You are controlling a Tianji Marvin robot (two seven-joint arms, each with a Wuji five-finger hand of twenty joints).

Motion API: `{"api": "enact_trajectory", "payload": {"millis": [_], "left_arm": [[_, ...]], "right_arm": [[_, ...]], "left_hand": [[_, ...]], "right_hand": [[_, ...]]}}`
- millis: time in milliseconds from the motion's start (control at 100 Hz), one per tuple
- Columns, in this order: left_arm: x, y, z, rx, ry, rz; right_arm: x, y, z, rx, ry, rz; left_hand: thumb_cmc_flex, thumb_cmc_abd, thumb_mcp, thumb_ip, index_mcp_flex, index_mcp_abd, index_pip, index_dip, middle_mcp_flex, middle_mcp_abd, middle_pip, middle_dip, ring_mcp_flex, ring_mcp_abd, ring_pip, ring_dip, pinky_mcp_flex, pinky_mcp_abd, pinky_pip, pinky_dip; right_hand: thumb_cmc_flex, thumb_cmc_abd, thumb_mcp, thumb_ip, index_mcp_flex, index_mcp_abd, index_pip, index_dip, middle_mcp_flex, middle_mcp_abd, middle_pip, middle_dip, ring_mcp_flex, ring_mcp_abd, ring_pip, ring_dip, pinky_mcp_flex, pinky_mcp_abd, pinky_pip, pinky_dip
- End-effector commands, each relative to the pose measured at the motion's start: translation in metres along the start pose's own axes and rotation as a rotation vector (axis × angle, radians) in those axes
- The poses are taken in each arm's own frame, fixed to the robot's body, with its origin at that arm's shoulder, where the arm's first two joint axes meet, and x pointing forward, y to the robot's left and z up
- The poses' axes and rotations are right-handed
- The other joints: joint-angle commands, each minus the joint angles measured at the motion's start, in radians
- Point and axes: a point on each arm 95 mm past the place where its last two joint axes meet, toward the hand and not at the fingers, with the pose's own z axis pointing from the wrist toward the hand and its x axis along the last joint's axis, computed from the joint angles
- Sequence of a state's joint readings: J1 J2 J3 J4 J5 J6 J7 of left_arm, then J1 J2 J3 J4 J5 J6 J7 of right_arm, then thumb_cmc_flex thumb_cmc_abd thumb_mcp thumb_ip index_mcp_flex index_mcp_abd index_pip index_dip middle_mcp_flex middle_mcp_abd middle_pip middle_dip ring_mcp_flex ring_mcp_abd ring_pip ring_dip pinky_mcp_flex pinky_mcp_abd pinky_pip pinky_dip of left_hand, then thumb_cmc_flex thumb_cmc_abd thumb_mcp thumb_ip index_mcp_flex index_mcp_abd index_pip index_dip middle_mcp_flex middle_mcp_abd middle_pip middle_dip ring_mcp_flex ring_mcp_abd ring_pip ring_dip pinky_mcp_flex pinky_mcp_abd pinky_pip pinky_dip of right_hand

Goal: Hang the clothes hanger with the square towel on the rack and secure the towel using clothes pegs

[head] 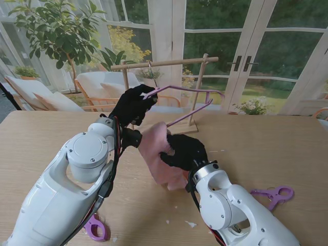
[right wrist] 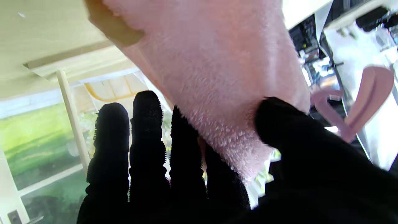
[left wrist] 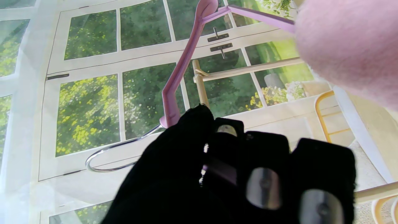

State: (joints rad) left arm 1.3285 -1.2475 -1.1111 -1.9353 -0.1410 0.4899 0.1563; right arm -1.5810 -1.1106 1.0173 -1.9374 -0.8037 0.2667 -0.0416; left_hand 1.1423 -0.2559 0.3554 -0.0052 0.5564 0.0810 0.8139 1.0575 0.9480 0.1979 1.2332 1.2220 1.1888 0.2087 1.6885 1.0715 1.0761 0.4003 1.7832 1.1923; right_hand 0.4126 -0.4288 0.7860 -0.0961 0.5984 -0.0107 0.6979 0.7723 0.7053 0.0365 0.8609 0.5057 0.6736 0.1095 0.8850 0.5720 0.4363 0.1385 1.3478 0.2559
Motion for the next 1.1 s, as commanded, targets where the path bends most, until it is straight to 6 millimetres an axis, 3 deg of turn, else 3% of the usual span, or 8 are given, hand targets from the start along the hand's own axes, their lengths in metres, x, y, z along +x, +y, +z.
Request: {"api": "enact_trajectory", "payload": {"millis": [0,230,330,410,590,780,970,1090], "left_arm": [[0.012,0.003,-0.001,-0.015,0.027,-0.001],[0.01,0.0,-0.001,-0.022,0.03,0.041],[0.009,0.0,-0.001,-0.026,0.03,0.05],[0.009,0.0,-0.001,-0.029,0.031,0.054],[0.009,-0.002,-0.002,-0.032,0.034,0.057],[0.011,-0.003,-0.003,-0.032,0.038,0.055],[0.011,-0.002,-0.003,-0.038,0.039,0.046],[0.011,-0.002,-0.004,-0.041,0.039,0.04]], "right_arm": [[-0.001,-0.004,-0.005,0.036,0.0,-0.003],[-0.006,-0.002,-0.017,0.03,-0.001,0.013],[-0.007,-0.002,-0.018,-0.036,-0.012,0.059],[-0.009,-0.003,-0.017,-0.099,-0.035,0.106],[-0.017,-0.005,-0.01,-0.156,-0.09,0.157],[-0.024,-0.009,-0.001,-0.152,-0.116,0.202],[-0.024,-0.013,0.009,-0.19,-0.133,0.232],[-0.023,-0.013,0.013,-0.197,-0.13,0.249]], "left_hand": [[0.095,0.119,0.004,0.053,0.106,-0.012,0.265,0.144,0.004,-0.013,0.041,0.007,0.074,0.014,0.095,-0.01,0.016,-0.071,0.311,0.051],[0.095,0.118,0.004,0.054,0.106,-0.012,0.264,0.143,0.005,-0.013,0.04,0.008,0.074,0.014,0.095,-0.01,0.016,-0.072,0.311,0.051],[0.094,0.118,0.003,0.054,0.107,-0.014,0.264,0.144,0.005,-0.013,0.04,0.008,0.074,0.014,0.095,-0.01,0.016,-0.073,0.311,0.051],[0.094,0.118,0.003,0.054,0.107,-0.014,0.265,0.144,0.005,-0.013,0.04,0.008,0.074,0.014,0.095,-0.01,0.016,-0.073,0.311,0.05],[0.094,0.118,0.004,0.054,0.108,-0.015,0.264,0.144,0.007,-0.014,0.04,0.007,0.074,0.014,0.095,-0.01,0.016,-0.074,0.311,0.05],[0.094,0.117,0.004,0.054,0.107,-0.015,0.263,0.144,0.007,-0.014,0.04,0.007,0.074,0.014,0.095,-0.01,0.016,-0.075,0.311,0.05],[0.094,0.116,0.005,0.054,0.108,-0.013,0.264,0.144,0.007,-0.014,0.04,0.007,0.074,0.014,0.095,-0.01,0.016,-0.075,0.311,0.05],[0.093,0.115,0.005,0.053,0.108,-0.015,0.263,0.144,0.007,-0.014,0.04,0.007,0.074,0.014,0.095,-0.01,0.016,-0.075,0.311,0.05]], "right_hand": [[-0.102,-0.012,-0.041,0.039,-0.078,0.077,-0.15,-0.015,-0.106,0.034,-0.043,-0.018,-0.084,0.005,-0.056,-0.023,-0.04,-0.013,-0.026,0.474],[-0.164,-0.005,-0.129,0.022,-0.213,0.148,-0.359,-0.125,-0.312,0.065,-0.137,-0.098,-0.246,0.021,-0.194,-0.066,-0.14,-0.003,-0.134,0.492],[-0.003,0.111,-0.197,0.055,-0.17,0.075,-0.338,-0.12,-0.262,0.044,-0.137,-0.109,-0.224,0.019,-0.196,-0.066,-0.13,0.006,-0.145,0.505],[0.12,0.178,-0.126,0.085,-0.093,-0.015,-0.301,-0.113,-0.195,0.037,-0.131,-0.11,-0.186,0.02,-0.184,-0.065,-0.111,0.02,-0.138,0.507],[0.244,0.111,0.008,0.016,-0.06,-0.099,-0.074,-0.252,-0.121,0.016,-0.11,-0.1,-0.134,0.014,-0.149,-0.067,-0.085,0.024,-0.108,0.496],[0.104,0.049,0.017,-0.004,-0.003,-0.032,-0.051,-0.227,-0.101,-0.003,-0.048,-0.063,-0.119,0.008,-0.105,-0.051,-0.08,0.013,-0.085,0.498],[0.107,-0.035,0.06,-0.058,0.008,-0.052,0.081,-0.114,-0.066,-0.023,0.052,0.002,-0.087,-0.003,-0.032,-0.023,-0.062,0.01,-0.047,0.506],[0.088,-0.052,0.084,-0.061,0.018,-0.059,0.051,-0.151,-0.072,-0.025,0.043,0.004,-0.093,-0.004,-0.03,-0.024,-0.071,0.011,-0.048,0.502]]}}
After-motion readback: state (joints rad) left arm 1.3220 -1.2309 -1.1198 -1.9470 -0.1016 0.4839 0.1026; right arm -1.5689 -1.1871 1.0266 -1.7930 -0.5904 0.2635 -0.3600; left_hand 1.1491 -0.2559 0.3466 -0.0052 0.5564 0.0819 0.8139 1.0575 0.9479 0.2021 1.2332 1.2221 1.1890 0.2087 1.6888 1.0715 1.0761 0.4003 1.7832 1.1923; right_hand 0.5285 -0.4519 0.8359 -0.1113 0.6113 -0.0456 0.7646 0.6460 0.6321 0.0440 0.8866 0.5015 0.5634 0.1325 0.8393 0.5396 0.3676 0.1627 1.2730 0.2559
